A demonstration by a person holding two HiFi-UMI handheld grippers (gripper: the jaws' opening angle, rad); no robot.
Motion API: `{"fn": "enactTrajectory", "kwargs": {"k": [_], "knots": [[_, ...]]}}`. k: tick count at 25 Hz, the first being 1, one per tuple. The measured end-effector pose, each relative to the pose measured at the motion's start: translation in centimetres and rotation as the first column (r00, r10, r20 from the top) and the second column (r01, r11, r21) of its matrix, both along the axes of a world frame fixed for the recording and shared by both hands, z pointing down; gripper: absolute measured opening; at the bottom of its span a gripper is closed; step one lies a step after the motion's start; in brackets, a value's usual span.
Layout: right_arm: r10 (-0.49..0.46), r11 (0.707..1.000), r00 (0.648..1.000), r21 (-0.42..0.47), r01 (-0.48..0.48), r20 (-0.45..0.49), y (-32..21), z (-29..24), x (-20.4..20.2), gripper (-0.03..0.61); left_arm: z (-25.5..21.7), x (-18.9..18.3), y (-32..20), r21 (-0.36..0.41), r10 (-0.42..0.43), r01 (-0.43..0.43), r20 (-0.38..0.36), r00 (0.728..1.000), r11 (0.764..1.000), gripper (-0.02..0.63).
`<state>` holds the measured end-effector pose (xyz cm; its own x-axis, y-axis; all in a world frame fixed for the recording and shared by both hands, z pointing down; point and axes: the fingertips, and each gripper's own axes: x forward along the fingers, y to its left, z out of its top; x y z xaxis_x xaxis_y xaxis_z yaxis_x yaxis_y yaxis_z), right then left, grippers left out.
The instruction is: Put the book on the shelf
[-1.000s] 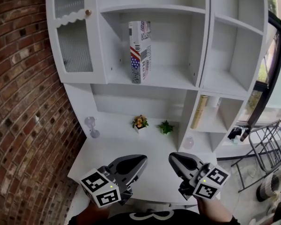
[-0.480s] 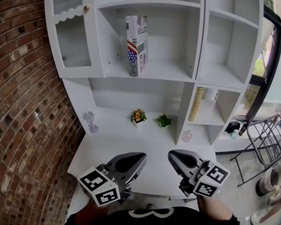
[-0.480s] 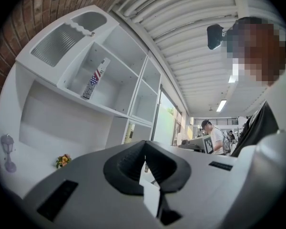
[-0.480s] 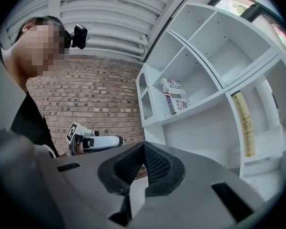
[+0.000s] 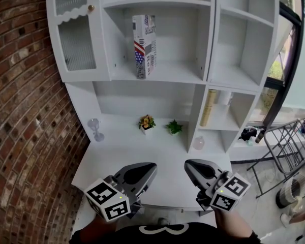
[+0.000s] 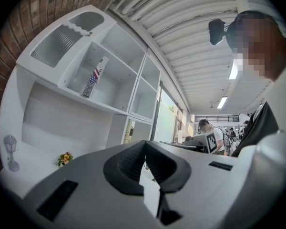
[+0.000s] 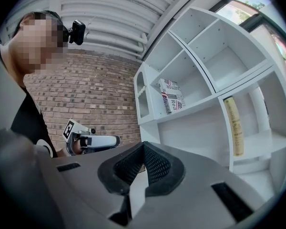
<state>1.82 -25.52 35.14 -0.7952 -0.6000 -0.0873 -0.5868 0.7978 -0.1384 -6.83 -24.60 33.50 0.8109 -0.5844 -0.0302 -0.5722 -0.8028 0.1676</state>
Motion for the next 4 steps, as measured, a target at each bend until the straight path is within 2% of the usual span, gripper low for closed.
{"fn": "enactTrajectory", "kwargs": {"k": [4], "knots": [[0.012,1.000,1.000,-0.001,-0.012,-0.004,0.85,0.13,0.21,0.008,0.00,-0.07,0.77,0.006,-0.002,0.002,0.006,1.000,1.000,0.002]]}}
